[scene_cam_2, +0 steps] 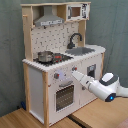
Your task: Play with the kitchen
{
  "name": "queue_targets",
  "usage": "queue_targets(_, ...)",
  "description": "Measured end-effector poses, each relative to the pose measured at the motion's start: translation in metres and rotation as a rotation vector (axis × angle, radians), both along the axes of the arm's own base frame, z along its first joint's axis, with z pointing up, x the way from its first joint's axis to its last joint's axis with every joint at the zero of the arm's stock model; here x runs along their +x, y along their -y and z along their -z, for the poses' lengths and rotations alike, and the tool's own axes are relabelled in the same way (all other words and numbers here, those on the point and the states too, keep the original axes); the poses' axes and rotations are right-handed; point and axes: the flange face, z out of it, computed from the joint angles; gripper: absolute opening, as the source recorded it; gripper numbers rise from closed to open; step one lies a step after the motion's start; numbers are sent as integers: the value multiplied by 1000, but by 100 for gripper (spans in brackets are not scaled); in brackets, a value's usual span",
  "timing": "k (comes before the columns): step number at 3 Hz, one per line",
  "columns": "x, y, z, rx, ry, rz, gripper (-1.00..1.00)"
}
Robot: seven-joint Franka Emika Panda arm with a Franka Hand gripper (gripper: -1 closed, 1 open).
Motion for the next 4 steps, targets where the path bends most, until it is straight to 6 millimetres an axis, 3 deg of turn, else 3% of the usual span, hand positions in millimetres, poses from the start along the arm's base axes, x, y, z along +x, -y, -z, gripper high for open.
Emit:
queue_targets(2,-2,11,16,213,10,-20,100)
queue_targets(4,-6,8,17,433,23,-67,100)
